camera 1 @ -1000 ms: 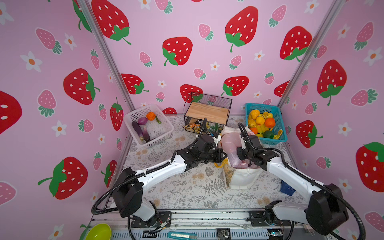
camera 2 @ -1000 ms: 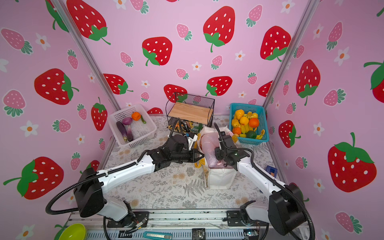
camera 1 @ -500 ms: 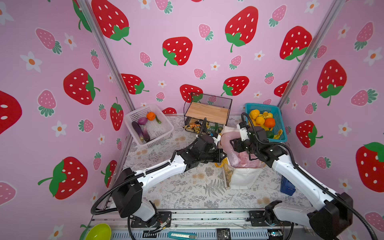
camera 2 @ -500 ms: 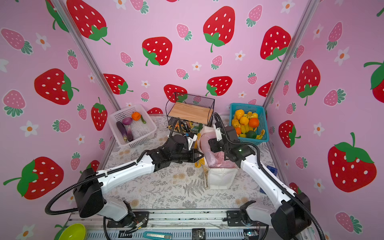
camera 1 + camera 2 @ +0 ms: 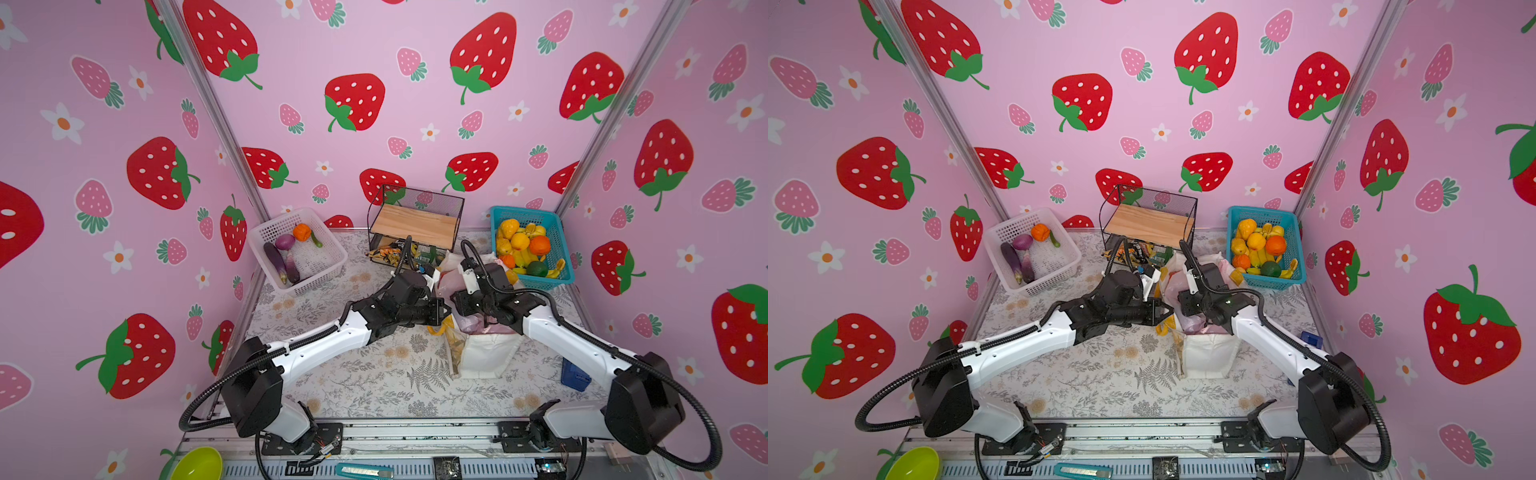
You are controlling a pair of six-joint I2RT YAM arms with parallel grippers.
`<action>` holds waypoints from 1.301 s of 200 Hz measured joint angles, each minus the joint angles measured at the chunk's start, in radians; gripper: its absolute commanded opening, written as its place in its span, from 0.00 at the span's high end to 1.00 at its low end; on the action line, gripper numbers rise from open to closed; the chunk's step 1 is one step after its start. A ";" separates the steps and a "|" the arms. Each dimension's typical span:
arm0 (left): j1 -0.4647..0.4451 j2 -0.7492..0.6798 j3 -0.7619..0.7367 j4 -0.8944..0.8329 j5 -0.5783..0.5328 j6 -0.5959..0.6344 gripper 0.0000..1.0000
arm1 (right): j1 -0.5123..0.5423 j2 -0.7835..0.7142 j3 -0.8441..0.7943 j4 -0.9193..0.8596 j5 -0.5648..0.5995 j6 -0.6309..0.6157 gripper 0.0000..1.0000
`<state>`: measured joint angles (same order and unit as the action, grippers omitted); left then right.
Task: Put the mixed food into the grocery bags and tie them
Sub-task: 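Push the pink bag down into the white tote with the right gripper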
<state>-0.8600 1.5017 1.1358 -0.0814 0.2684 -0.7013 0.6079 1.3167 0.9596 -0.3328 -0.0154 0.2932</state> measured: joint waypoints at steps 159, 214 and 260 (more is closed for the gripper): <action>0.013 -0.003 -0.008 -0.037 -0.015 0.020 1.00 | -0.013 -0.098 -0.044 -0.217 0.029 0.078 0.32; 0.015 -0.003 -0.008 -0.029 -0.026 0.021 1.00 | -0.006 -0.297 0.058 -0.136 0.181 0.014 0.02; 0.047 -0.068 -0.068 -0.032 -0.071 0.005 1.00 | -0.075 -0.338 0.169 -0.029 0.338 -0.069 0.00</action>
<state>-0.8131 1.4334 1.0676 -0.1131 0.1974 -0.6960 0.5327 0.9783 1.1282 -0.3618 0.3225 0.2237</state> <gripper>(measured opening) 0.065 0.996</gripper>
